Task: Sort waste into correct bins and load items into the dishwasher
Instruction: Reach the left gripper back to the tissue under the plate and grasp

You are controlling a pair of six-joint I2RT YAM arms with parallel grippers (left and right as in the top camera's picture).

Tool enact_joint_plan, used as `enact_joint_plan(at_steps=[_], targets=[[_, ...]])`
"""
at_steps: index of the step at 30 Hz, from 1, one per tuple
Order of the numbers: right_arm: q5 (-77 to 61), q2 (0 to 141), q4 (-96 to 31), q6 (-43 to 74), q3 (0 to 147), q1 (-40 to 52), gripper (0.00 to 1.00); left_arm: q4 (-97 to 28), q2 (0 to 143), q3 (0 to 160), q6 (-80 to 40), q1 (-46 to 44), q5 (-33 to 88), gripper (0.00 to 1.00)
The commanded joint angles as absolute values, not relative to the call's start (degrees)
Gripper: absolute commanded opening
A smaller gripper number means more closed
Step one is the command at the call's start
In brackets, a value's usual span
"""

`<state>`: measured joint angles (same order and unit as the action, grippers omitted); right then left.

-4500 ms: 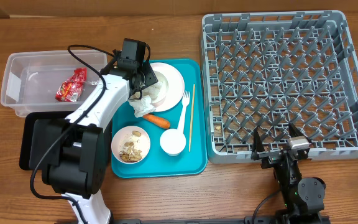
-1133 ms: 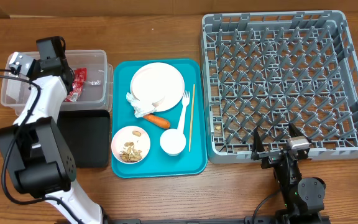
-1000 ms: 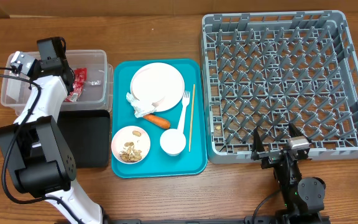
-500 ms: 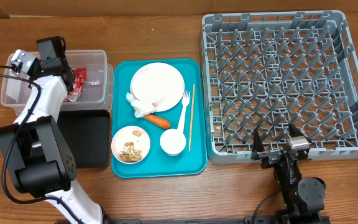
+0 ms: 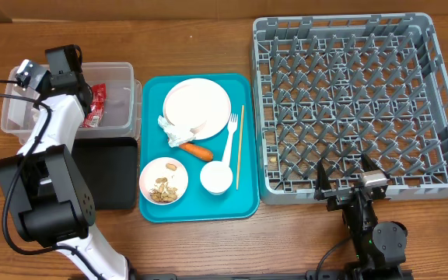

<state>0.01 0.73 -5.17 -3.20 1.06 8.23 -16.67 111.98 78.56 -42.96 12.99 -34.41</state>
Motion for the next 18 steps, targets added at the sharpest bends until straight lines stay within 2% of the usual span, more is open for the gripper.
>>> enact_joint_plan(at_steps=[1,8,9,11,14,18], targets=[[-0.08,0.23,-4.82,-2.96,0.45,7.97,1.00,-15.99,110.83,79.02,-35.27,11.94,-30.57,0.64],[-0.08,0.23,-4.82,-2.96,0.45,7.97,1.00,-15.09,102.48,79.42,-22.98,4.25,-29.61,0.73],[-0.10,0.23,-4.82,-2.96,0.45,7.97,1.00,-15.20,100.73,79.42,-18.61,2.13,-28.10,0.78],[-0.08,0.23,-4.82,-2.96,0.45,7.97,1.00,-16.58,98.45,79.42,-12.29,-1.28,-24.43,1.00],[-0.10,0.23,-4.82,-2.96,0.45,7.97,1.00,-19.11,96.23,79.42,-5.93,-6.00,-21.93,1.00],[-0.10,0.23,-4.82,-2.96,0.45,7.97,1.00,-23.92,95.15,79.42,-5.39,-11.29,-20.29,1.00]])
